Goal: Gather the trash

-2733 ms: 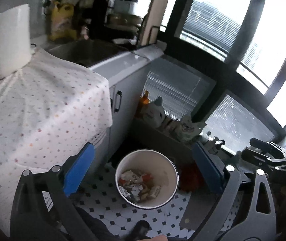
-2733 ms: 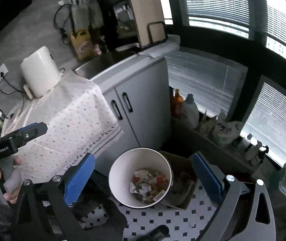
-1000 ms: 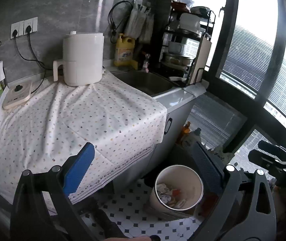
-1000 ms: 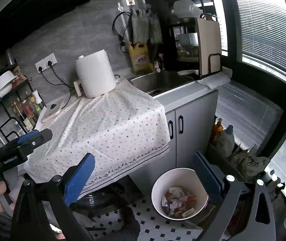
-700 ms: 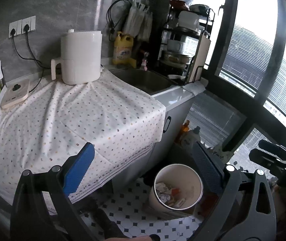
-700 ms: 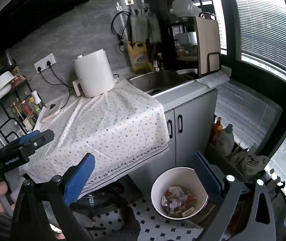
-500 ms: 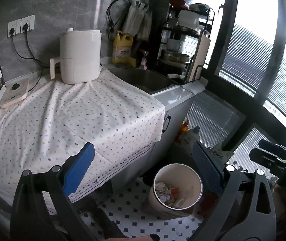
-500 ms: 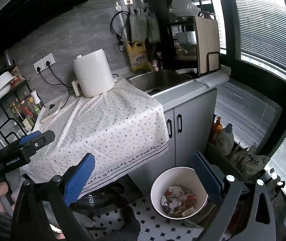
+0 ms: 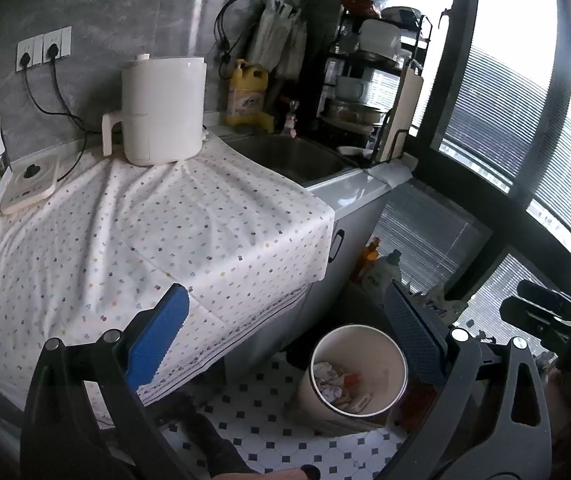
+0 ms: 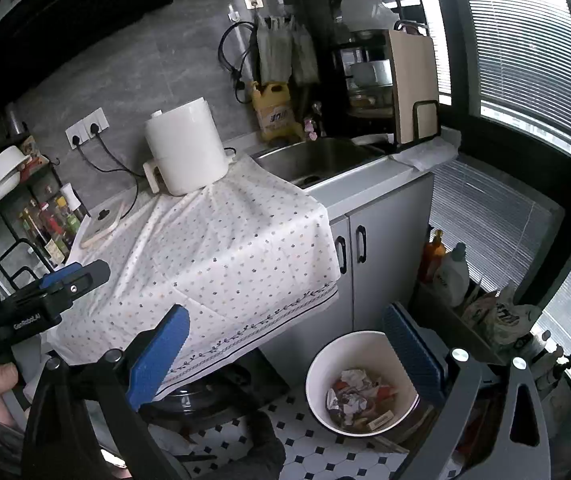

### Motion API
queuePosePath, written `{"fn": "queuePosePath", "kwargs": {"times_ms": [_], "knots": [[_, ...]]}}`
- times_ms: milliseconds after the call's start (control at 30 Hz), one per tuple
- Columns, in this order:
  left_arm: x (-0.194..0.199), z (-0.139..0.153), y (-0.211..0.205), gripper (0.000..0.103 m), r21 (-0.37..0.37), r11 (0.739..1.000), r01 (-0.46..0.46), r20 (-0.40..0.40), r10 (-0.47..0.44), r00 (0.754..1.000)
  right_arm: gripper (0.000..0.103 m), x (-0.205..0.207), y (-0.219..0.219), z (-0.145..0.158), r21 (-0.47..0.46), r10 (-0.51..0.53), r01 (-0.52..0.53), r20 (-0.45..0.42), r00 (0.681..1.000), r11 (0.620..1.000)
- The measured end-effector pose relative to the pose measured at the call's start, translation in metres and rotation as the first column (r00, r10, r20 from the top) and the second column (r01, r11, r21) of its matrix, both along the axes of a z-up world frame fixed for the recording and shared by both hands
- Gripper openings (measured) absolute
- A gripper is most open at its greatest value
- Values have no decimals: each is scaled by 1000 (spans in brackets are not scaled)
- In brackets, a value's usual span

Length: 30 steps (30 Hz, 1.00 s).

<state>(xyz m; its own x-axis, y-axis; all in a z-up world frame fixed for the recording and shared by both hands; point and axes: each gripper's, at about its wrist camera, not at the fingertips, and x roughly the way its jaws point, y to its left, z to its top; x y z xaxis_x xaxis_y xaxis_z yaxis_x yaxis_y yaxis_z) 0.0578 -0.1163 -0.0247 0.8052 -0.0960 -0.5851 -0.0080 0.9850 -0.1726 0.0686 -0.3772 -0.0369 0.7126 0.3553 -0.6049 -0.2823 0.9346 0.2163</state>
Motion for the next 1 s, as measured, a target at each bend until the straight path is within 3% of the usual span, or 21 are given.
{"fn": "queuePosePath", "kwargs": {"times_ms": [1000], "knots": [[-4,-6,-1,97,-6,1000,-1,-7,1,1000,95,-2,-1,-5,-1,-11,11,-4,1000,1000]]}}
